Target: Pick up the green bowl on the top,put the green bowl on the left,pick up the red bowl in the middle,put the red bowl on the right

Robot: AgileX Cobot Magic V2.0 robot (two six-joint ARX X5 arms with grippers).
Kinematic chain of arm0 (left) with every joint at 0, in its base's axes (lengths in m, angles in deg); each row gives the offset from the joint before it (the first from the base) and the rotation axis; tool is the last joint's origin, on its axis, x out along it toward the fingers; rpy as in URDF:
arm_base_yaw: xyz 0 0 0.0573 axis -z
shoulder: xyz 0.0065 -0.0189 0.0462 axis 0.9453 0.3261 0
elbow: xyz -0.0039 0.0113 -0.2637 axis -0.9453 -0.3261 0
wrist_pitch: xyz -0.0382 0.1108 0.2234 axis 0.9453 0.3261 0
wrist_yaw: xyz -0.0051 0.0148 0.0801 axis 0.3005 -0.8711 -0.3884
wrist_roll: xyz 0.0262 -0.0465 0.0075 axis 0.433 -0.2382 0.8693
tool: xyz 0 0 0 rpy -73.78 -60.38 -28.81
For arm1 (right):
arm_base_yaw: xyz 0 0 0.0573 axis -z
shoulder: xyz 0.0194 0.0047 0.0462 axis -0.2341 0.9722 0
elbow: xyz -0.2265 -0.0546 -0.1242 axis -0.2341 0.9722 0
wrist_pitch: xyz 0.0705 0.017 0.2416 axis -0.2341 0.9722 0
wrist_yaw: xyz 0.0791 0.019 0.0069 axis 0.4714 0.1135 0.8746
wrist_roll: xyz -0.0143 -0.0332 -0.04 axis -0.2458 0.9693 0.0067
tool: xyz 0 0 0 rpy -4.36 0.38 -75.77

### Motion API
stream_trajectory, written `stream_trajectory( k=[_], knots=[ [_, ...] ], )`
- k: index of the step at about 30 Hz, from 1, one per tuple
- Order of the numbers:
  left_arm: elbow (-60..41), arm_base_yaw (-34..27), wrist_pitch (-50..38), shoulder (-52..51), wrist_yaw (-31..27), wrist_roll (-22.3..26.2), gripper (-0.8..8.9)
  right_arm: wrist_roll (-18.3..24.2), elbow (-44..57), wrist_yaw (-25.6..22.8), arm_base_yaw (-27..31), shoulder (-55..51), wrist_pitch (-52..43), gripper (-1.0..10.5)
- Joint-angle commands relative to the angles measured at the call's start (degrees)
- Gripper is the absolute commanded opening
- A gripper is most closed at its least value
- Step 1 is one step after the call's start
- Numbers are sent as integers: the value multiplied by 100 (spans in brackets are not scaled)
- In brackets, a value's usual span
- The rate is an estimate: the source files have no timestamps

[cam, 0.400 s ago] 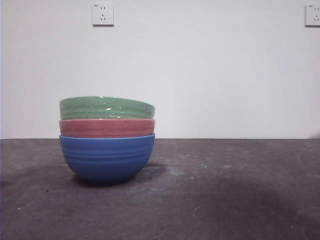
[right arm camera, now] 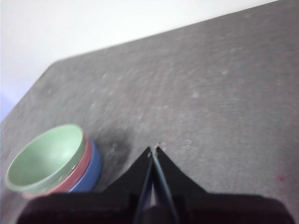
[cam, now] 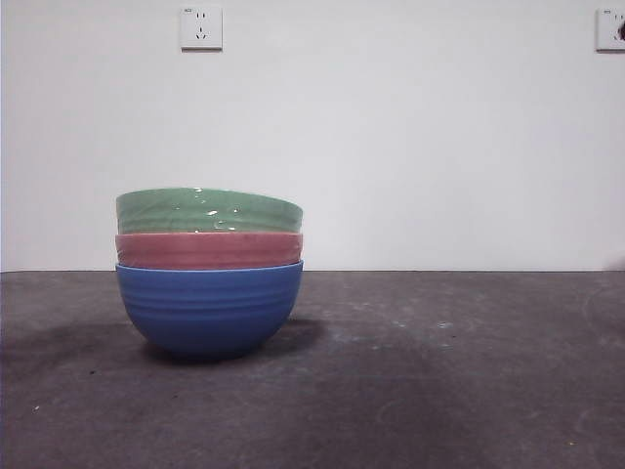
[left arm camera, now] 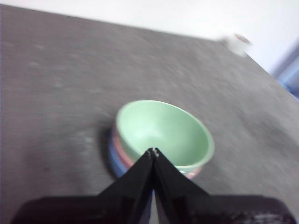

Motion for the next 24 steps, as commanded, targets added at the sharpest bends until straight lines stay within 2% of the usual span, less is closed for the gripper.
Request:
stream_trajectory(
  k=[1,3,6,8,9,10,12,14,17,22,24],
  knots=[
    [496,-4,267,632,518,577,-6,634,-293,474,-7,343,175,-16],
    [813,17,503,1003,715,807,-5,780,-444,787,-7,551,315,-16],
    [1211,116,861,1427,697,1054,0,822,-525,1150,-9,741,380,11],
    [1370,192,973,1591,691,1139,3,820,-525,1174,-9,791,398,20],
    [1432,240,994,1655,684,1143,22,820,-525,1163,-9,802,411,74],
    [1464,289,990,1692,684,1143,76,813,-525,1158,-9,811,411,137],
    [1528,413,968,1759,664,1143,268,811,-525,1152,-9,813,426,256],
    [1545,562,914,1790,667,1141,377,811,-525,1152,-9,813,446,265],
    [1591,852,879,1915,680,1180,377,811,-525,1152,-9,813,459,261],
    [1989,1497,1259,2428,636,1910,377,800,-525,1152,-13,813,459,257],
    [2212,1834,1429,2702,330,2177,377,791,-525,1152,-13,813,459,257]
  ],
)
